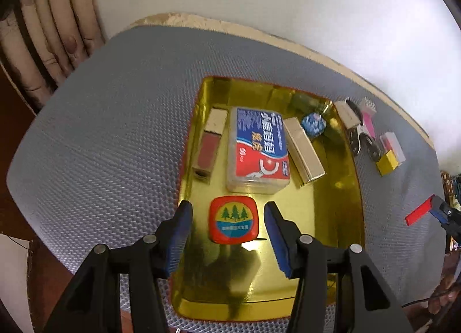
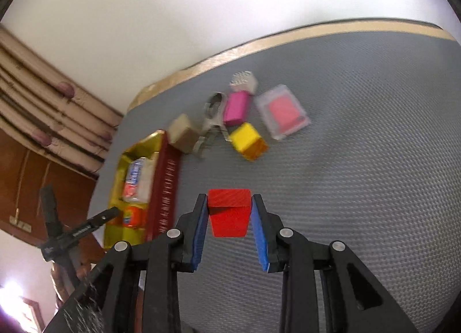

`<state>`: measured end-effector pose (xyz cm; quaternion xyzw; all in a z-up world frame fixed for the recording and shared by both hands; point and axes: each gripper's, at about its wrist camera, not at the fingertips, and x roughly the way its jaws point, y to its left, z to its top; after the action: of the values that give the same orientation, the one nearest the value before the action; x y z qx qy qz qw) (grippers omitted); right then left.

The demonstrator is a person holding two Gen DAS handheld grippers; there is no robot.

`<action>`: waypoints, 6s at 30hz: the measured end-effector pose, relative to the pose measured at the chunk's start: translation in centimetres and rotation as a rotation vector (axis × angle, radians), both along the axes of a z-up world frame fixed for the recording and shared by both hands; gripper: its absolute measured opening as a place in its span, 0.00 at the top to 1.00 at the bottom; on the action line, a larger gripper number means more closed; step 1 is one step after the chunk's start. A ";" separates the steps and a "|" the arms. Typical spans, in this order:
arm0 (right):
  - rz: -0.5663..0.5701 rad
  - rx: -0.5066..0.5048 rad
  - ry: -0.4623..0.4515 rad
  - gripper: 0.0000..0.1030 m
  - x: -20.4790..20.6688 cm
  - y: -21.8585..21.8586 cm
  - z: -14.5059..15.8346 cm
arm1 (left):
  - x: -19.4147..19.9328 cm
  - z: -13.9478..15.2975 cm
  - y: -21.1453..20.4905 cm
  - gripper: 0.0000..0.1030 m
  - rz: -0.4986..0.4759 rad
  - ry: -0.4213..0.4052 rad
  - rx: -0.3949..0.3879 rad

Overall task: Organize rigid objects
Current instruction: 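Release the tape measure and red block into the gold tray with both grippers, then grasp the yellow cube with the left gripper, then place the yellow cube in the tray while the right gripper grasps the clear red-card case, then lower the clear case into the gold tray and open the right gripper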

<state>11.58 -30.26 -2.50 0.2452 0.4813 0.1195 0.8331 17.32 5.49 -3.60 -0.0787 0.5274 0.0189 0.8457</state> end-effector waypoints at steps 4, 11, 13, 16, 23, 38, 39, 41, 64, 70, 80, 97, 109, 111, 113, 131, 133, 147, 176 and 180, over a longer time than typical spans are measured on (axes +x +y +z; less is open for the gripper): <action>0.039 0.035 -0.021 0.73 0.9 2.4 1.8 | -1.6 2.1 0.9 0.49 0.019 -0.048 -0.037; 0.197 0.086 -0.028 0.73 3.2 10.0 4.2 | -5.0 3.8 1.7 0.49 0.070 -0.108 -0.029; 0.243 0.075 -0.012 0.73 3.8 12.3 3.9 | -5.4 3.8 1.9 0.49 0.083 -0.116 -0.011; 0.306 0.057 0.029 0.73 4.5 15.6 2.9 | -5.7 3.6 2.6 0.49 0.101 -0.127 -0.013; 0.346 -0.020 0.129 0.73 7.3 20.2 -1.1 | -5.4 2.4 3.5 0.49 0.105 -0.105 -0.046; 0.240 -0.071 -0.089 0.41 7.8 17.7 -0.8 | -4.8 0.8 3.7 0.49 0.104 -0.062 -0.056; 0.212 -0.093 -0.117 0.40 7.0 16.3 -0.7 | -4.8 0.7 3.6 0.49 0.099 -0.063 -0.054; 0.129 -0.245 -0.168 0.36 5.1 12.9 -1.1 | -4.8 0.7 3.1 0.49 0.085 -0.063 -0.045; -0.204 -0.599 -0.113 0.05 -0.9 -7.7 -6.4 | 6.8 2.2 -27.1 0.48 -0.801 -0.147 0.174; -0.187 -0.547 -0.124 0.05 -1.6 -8.8 -6.3 | 10.6 -1.5 -29.6 0.48 -0.888 -0.036 0.193; -0.155 -0.508 -0.128 0.05 -2.2 -10.1 -6.5 | 12.1 -4.8 -30.7 0.48 -0.972 0.063 0.243; -0.137 -0.489 -0.074 0.05 -0.3 -9.7 -7.7 | 10.6 -5.0 -27.3 0.71 -0.771 0.103 -0.022; 0.015 -0.471 -0.178 0.05 2.9 -5.3 -4.0 | 0.6 0.5 -17.2 0.70 -0.507 0.031 -0.208; 0.054 -0.474 -0.195 0.05 4.5 -3.8 -3.2 | -0.5 1.2 -15.1 0.70 -0.462 0.023 -0.224; 0.095 -0.497 -0.196 0.05 6.6 -1.8 -2.8 | -1.5 2.0 -12.9 0.70 -0.418 0.001 -0.225; 0.186 -0.575 0.013 0.52 15.7 2.8 -7.5 | -4.2 3.6 -5.4 0.70 -0.255 -0.047 -0.193; 0.183 -0.564 0.011 0.52 15.5 2.6 -7.4 | -4.2 3.5 -5.2 0.70 -0.247 -0.046 -0.198; 0.121 -0.286 -0.048 0.52 9.9 1.1 -1.1 | -6.6 4.7 -3.3 0.69 -0.111 -0.167 -0.065; 0.458 -0.230 -0.015 0.50 5.2 25.4 -4.5 | -8.6 2.7 1.0 0.42 -0.013 -0.174 0.051; 0.438 -0.199 -0.046 0.49 5.0 24.9 -3.9 | -8.6 2.5 1.1 0.42 -0.004 -0.172 0.051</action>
<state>16.63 -5.33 -6.40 0.0490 0.5133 0.2552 0.8180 8.67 6.59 -1.10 -0.0573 0.4522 0.0236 0.8898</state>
